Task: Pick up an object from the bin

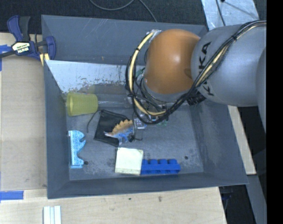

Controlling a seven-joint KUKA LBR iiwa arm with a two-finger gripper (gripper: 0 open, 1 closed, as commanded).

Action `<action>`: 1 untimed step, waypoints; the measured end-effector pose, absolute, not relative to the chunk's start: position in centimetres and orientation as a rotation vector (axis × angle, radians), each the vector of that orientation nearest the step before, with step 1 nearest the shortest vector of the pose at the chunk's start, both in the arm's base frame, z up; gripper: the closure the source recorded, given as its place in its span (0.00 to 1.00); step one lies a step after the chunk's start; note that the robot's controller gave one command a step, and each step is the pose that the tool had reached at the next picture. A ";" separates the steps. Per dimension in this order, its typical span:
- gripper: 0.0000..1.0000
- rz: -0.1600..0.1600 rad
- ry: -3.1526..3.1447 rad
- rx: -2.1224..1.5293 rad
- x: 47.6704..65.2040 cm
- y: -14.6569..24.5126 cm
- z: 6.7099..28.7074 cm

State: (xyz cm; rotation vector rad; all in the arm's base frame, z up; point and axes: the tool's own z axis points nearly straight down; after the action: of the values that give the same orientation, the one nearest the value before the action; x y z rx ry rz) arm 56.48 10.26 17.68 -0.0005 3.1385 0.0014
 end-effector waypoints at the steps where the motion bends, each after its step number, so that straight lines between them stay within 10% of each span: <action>1: 0.00 0.002 3.131 -0.094 56.1 10.0 15.5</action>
Offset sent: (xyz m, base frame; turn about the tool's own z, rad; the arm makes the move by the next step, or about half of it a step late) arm -0.0238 0.0054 -0.1068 -0.2032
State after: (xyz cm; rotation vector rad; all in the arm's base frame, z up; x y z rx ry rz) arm 56.14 9.97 15.47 -0.0941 3.1309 0.0022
